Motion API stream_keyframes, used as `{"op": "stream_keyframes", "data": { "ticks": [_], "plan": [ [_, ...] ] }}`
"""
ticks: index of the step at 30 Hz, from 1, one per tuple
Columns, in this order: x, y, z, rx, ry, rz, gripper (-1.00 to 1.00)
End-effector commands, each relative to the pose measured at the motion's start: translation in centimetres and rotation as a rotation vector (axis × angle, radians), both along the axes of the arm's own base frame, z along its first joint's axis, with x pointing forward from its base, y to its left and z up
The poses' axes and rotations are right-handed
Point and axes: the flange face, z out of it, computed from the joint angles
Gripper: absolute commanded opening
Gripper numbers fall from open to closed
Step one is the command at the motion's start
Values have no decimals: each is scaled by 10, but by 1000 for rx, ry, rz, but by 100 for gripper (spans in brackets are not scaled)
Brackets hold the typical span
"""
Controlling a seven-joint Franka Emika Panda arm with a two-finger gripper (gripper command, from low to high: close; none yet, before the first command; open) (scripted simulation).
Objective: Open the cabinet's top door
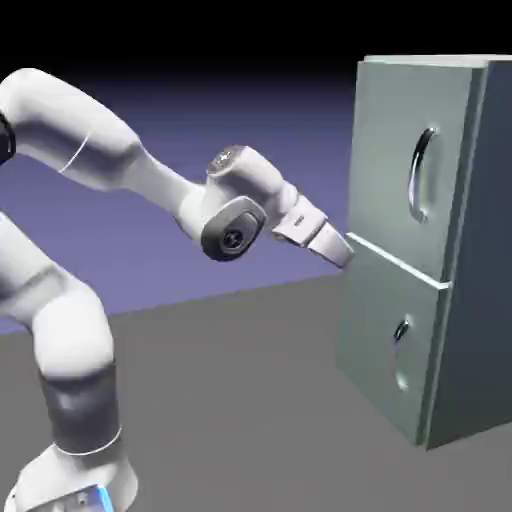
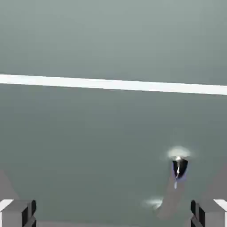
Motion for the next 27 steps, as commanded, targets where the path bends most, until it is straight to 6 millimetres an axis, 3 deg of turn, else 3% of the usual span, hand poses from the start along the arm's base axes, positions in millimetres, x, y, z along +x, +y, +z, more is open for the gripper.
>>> {"op": "stream_keyframes", "data": {
  "ticks": [1, 14, 27],
  "plan": [
    [0, 3, 7, -42, -14, 45, 0],
    [-13, 22, 80, -628, -205, 543, 0],
    [-28, 8, 124, -1269, -360, 873, 0]
  ]
}}
